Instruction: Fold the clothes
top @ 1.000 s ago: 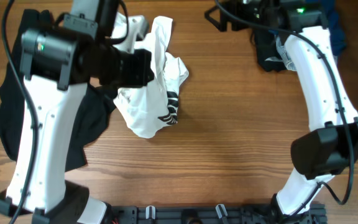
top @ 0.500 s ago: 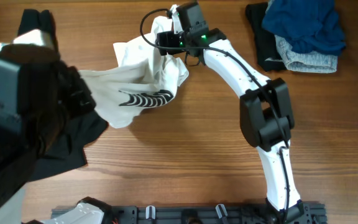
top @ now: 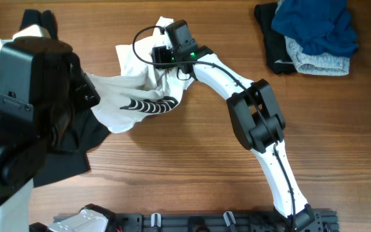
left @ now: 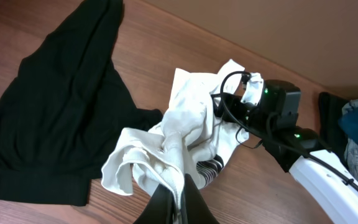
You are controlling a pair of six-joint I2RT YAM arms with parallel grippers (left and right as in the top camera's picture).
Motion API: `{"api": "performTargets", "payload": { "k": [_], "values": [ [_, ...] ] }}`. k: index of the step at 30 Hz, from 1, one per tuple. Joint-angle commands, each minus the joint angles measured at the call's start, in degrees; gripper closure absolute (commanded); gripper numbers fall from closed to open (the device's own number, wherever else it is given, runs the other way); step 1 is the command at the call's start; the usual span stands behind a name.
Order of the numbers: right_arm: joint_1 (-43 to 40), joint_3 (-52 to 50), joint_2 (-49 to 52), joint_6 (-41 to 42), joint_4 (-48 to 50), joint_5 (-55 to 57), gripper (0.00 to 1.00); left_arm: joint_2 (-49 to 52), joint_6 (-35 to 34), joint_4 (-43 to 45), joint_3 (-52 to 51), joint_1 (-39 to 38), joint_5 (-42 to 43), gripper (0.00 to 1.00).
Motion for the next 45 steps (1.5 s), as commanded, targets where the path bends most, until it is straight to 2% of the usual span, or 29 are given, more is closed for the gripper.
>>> {"api": "performTargets", "payload": {
  "k": [1,2,3,5,7,10,14,16,19,21,22,23,24,25,27,34,37,40,41,45],
  "values": [
    [-0.26,0.13,1.42,1.66,-4.00,2.91,0.56,0.50,-0.98,0.17,0.00,0.35,-1.55,0.96],
    [-0.42,0.15,1.42,1.62,-6.21,3.89,0.66,0.68,-0.98,0.17,0.00,0.35,-1.57,0.96],
    [-0.63,0.15,1.40,1.51,-9.01,5.07,0.80,0.87,-0.98,0.17,0.00,0.35,-1.55,0.96],
    [-1.55,0.15,1.38,1.64,-15.69,7.89,0.96,1.44,-0.98,0.17,0.00,0.35,-1.55,0.96],
    [-5.22,0.15,0.76,3.56,-27.23,8.90,0.96,2.73,-0.98,0.17,0.00,0.33,-1.36,0.96],
    [-10.36,0.15,-0.46,7.50,-38.27,8.90,0.96,4.39,-0.98,0.17,0.00,0.33,-1.36,0.96],
    [-17.70,0.15,-3.56,8.13,-48.92,7.52,0.96,7.54,-0.94,0.15,-0.02,0.33,-0.92,0.96],
    [-20.72,0.15,-5.99,5.70,-52.35,5.44,0.96,8.85,-0.94,0.17,-0.48,0.33,-0.92,0.96],
    [-24.44,0.15,-11.43,-4.42,-56.04,-4.13,0.96,10.38,-0.94,0.17,-3.85,0.33,-0.96,0.96],
    [-25.40,0.15,-15.17,-9.88,-57.07,-8.74,0.89,10.86,-0.94,0.26,-6.69,0.33,-0.96,0.96],
    [-25.57,0.15,-17.73,-11.17,-57.11,-9.22,0.76,11.04,-0.94,0.55,-9.03,0.33,-0.96,0.96],
    [-25.66,0.15,-20.87,-12.66,-56.35,-9.25,0.55,11.06,-0.94,0.94,-11.13,0.33,-0.96,0.96],
    [-25.64,0.15,-23.06,-13.27,-55.04,-9.20,0.41,11.06,-0.94,1.31,-12.63,0.33,-0.96,0.96],
    [-25.46,0.15,-25.09,-14.36,-53.07,-9.20,0.32,11.06,-0.92,1.81,-14.01,0.33,-0.96,0.96],
    [-24.76,0.15,-28.28,-16.65,-46.95,-9.20,0.23,11.06,-0.92,2.84,-16.63,0.33,-0.96,0.96],
    [-20.35,0.13,-22.86,-15.47,-34.60,-7.37,0.20,10.84,-0.96,3.74,-17.55,0.35,-0.96,0.96],
    [-19.67,0.13,-18.95,-16.00,-32.22,-5.49,0.23,10.82,-0.96,3.87,-17.55,0.35,-0.96,0.96],
    [-19.67,0.13,-14.95,-19.04,-30.36,-3.85,0.24,10.82,-0.96,4.17,-17.55,0.35,-0.94,0.96],
    [-19.67,0.13,-13.81,-20.24,-29.68,-3.78,0.27,10.82,-0.96,4.44,-17.55,0.35,-0.94,0.96],
    [-18.99,0.13,-10.21,-26.95,-27.06,-5.38,0.28,10.84,-0.94,5.79,-17.55,0.35,-0.94,0.96]
  ]
}}
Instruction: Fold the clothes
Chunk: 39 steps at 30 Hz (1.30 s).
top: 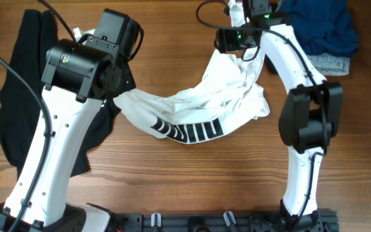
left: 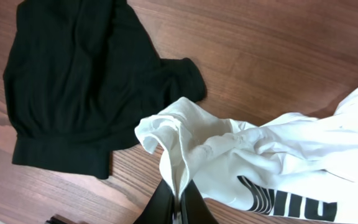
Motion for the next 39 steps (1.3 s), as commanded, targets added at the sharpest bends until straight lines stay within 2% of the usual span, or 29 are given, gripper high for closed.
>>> {"api": "performTargets", "payload": {
  "k": [1,7,12,14,17,18,19,20,25,29,33,39],
  "values": [
    [0.87,-0.04,3.19,-8.55,1.53,-0.68,0.28,-0.42,-0.74,1.16,-0.17,0.35,-0.96,0.96],
    [2.75,-0.04,8.33,-10.16,4.20,-0.74,0.28,-0.42,-0.74,1.60,-0.20,0.35,-0.98,0.96],
    [2.95,-0.04,10.21,-9.86,6.03,-0.50,0.34,-0.42,-0.72,2.58,-0.20,0.35,-0.98,0.96],
    [2.80,-0.04,10.21,-9.14,6.16,0.31,0.40,-0.42,-0.72,2.67,-0.20,0.35,-0.98,0.96],
    [2.58,-0.04,10.21,-7.80,5.27,3.98,0.62,-0.42,-0.74,2.78,-0.20,0.35,-0.98,0.96],
    [2.54,-0.04,10.21,-7.48,4.55,4.74,0.72,-0.42,-0.74,2.78,-0.20,0.35,-0.98,0.96],
    [2.43,-0.04,10.21,-6.67,3.69,6.01,0.89,-0.42,-0.74,2.80,-0.20,0.35,-0.98,0.96],
    [2.32,-0.04,10.21,-6.62,3.41,6.01,0.96,-0.42,-0.72,2.91,-0.20,0.35,-0.98,0.96],
    [1.49,2.21,8.22,-4.90,2.78,5.51,0.96,-0.42,-0.09,5.38,-0.17,0.39,-2.38,0.96],
    [0.42,9.18,0.94,-3.89,-0.94,5.51,0.96,-1.49,2.23,10.97,-0.13,2.27,-5.09,0.96],
    [-1.66,14.60,-10.84,-3.41,-3.91,5.57,0.96,-6.32,6.19,18.29,-0.13,8.79,-5.05,0.96],
    [-8.90,14.88,-27.32,2.62,-3.98,4.52,0.96,-14.53,7.52,29.49,-0.13,18.82,-4.81,0.96]
  ]
}}
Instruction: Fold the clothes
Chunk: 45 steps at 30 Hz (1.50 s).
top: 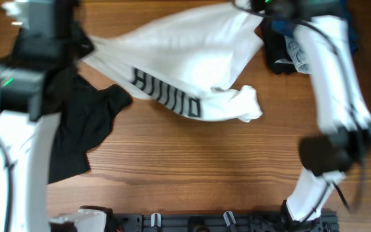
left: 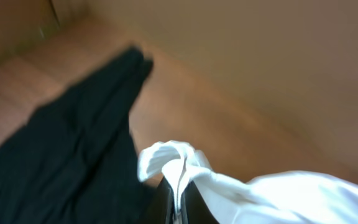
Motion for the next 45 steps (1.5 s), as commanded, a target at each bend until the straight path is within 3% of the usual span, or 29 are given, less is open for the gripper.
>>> {"api": "performTargets", "payload": {
  "k": [1,6,13,20,26,31,34,43,44,45],
  "values": [
    [-5.60,1.05,-8.96,4.31,-0.98,-1.60,0.96,-7.17,3.04,5.95,0.33,5.14,-1.44,0.96],
    [-16.28,1.05,-17.99,7.65,-4.48,-10.54,0.96,-12.22,8.24,14.32,0.33,6.60,3.74,0.96],
    [-22.43,1.05,-21.70,6.45,-14.25,-20.37,0.96,-17.73,11.02,14.58,0.33,6.60,6.25,0.96],
    [-22.40,0.98,-20.20,2.19,-31.85,-20.50,0.96,-19.19,10.95,1.27,0.26,6.60,7.28,0.96],
    [-20.46,-4.50,-16.55,-3.50,-40.28,-20.26,0.96,-10.60,10.71,-14.49,0.22,6.60,12.20,0.96],
    [-16.37,-17.73,-12.70,-4.02,-35.41,-20.24,0.96,0.33,10.54,-22.12,0.09,6.60,12.50,0.96],
    [-13.79,-27.23,-9.79,-0.66,-27.08,-18.71,0.96,6.27,10.29,-22.14,-1.42,6.60,12.48,0.96],
    [-10.88,-33.88,4.46,2.27,-4.44,-17.49,0.96,12.94,9.16,-5.22,-16.65,6.60,12.52,0.96],
    [-10.56,-33.88,5.60,2.47,-1.84,-17.46,0.88,13.03,8.96,-3.72,-17.68,6.60,12.50,0.96],
    [-10.25,-33.88,6.43,2.47,0.55,-17.46,0.59,13.05,8.74,-2.25,-18.64,6.60,12.52,0.96]
  ]
}}
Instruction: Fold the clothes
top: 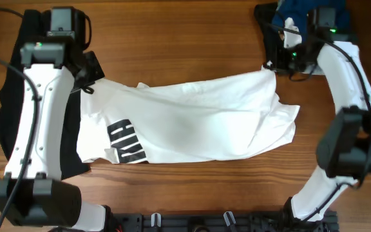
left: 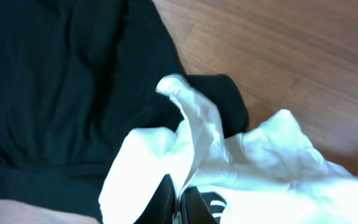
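Observation:
A white T-shirt [top: 198, 122] with a black print [top: 122, 143] lies spread across the middle of the table in the overhead view. My left gripper [top: 86, 78] is shut on the shirt's far left corner. In the left wrist view the black fingers [left: 163, 202] pinch a fold of white cloth [left: 194, 134] over a black garment [left: 61, 87]. My right gripper [top: 278, 66] grips the shirt's far right corner. The shirt's right side is creased, with a flap sticking out [top: 287, 119].
A black garment [top: 8, 109] lies along the left side, partly under the shirt and my left arm. A pile of clothes, blue [top: 301, 16] on grey and black, sits at the far right corner behind my right gripper.
The shirt was stretched between the grippers at the far edge, in blurred frames. Now it lies spread on the table nearer the middle, with both grippers lower and still holding its corners.
First the shirt was bunched at centre left with both grippers close together on it. Then the grippers stood apart with the shirt sagging between them. Then it was stretched wide at the far edge, and now it lies spread flat.

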You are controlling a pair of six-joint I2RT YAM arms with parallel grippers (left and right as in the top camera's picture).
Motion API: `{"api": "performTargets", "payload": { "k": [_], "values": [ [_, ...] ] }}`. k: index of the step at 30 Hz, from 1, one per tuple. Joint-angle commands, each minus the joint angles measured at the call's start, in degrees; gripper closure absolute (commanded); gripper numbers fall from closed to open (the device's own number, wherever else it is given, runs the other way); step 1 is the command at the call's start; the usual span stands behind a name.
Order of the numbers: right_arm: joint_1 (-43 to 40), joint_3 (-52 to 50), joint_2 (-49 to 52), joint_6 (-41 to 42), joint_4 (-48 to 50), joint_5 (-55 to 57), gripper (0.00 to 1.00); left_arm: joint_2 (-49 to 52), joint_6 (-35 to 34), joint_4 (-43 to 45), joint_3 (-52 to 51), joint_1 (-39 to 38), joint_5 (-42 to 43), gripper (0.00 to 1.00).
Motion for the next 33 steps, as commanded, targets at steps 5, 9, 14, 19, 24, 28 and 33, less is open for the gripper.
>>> {"api": "performTargets", "payload": {
  "k": [5,9,14,19,24,28,33],
  "values": [
    [0.79,1.64,2.19,6.86,3.93,0.22,0.01,0.00,-1.88,4.33,-2.93,0.37,0.07,0.96],
    [1.01,2.01,-0.81,8.07,-9.99,2.49,0.01,0.00,-1.88,4.50,-2.93,0.37,0.09,0.96],
    [4.98,-5.68,-0.79,8.92,-13.09,6.82,0.13,0.00,-1.88,4.50,-2.93,0.37,0.09,0.96],
    [8.07,-15.93,-0.79,17.18,-4.59,11.10,0.19,0.00,-1.88,4.50,-2.93,0.37,0.09,0.96],
    [8.09,-20.09,-0.79,21.11,-1.03,14.88,0.32,0.00,-1.88,4.50,-2.93,0.37,0.09,0.96],
    [8.09,-20.11,-0.79,22.36,-0.59,17.44,0.36,0.00,-1.88,4.52,-2.93,0.37,0.09,0.96],
    [8.09,-20.35,-0.79,23.76,4.81,17.29,0.42,0.00,-1.86,4.52,-2.93,0.37,0.07,0.96]
  ]
}}
